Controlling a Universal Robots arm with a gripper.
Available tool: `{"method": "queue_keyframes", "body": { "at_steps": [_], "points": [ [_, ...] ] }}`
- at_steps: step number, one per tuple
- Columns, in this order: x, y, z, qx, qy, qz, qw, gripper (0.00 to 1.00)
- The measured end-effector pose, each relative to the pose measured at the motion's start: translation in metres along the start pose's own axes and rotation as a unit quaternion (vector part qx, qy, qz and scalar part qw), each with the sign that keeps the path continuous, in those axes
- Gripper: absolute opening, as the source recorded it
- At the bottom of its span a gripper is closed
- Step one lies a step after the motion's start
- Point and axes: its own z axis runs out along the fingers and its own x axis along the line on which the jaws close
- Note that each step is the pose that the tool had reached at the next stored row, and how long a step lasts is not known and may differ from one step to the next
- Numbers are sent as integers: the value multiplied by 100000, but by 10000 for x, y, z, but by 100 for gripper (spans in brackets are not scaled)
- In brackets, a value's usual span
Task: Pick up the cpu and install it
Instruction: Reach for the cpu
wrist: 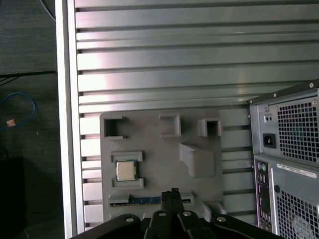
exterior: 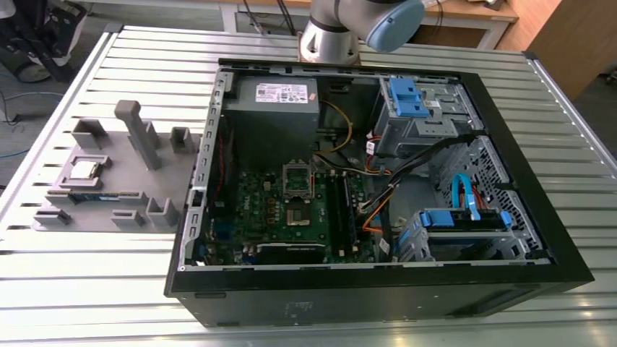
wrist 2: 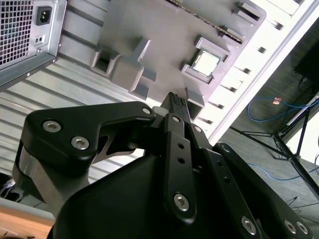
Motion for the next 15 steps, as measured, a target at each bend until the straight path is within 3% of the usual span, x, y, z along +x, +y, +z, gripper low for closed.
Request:
{"method": "queue_keyframes", "body": {
  "at_steps": [15],
  "points": [
    [67, -9, 41, 3, 0, -1, 100000, 11]
  ]
}}
